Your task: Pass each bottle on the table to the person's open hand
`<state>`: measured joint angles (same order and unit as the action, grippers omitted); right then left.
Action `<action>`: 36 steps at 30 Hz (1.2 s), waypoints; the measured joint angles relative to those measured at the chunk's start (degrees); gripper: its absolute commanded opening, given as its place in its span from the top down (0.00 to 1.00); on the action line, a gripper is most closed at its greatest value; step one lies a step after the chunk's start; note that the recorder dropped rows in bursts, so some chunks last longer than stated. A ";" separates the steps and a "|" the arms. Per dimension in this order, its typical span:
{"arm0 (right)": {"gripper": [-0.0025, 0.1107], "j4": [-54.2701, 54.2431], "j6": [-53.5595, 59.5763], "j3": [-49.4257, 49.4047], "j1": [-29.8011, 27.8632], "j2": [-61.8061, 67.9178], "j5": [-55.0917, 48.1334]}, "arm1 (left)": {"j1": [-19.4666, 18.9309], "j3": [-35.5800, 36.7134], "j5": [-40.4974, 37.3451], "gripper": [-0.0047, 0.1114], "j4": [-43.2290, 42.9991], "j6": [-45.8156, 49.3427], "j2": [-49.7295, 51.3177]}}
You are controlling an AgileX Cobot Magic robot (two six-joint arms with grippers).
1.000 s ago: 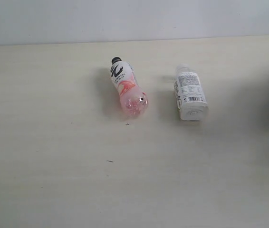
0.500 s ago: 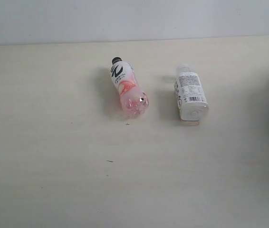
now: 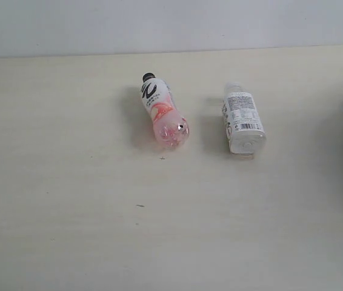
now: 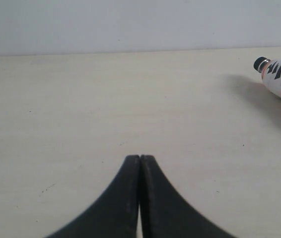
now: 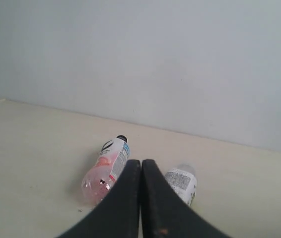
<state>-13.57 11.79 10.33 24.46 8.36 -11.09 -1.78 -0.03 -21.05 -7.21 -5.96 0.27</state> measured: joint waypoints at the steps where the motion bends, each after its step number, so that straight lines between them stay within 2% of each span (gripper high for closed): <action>1: 0.98 0.00 0.00 0.00 0.00 -0.70 0.00 | 0.00 0.00 0.00 0.94 0.00 0.00 0.00; 9: 0.98 0.00 0.00 0.00 0.00 -7.79 0.26 | 0.00 0.00 0.00 0.94 0.00 0.00 0.00; 36: 0.98 0.00 0.00 0.00 0.00 -8.02 0.26 | 0.00 0.00 0.00 0.94 0.00 0.00 0.00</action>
<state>-13.57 11.79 10.33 24.46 0.34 -10.83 -1.78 -0.03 -21.05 -7.21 -5.96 0.27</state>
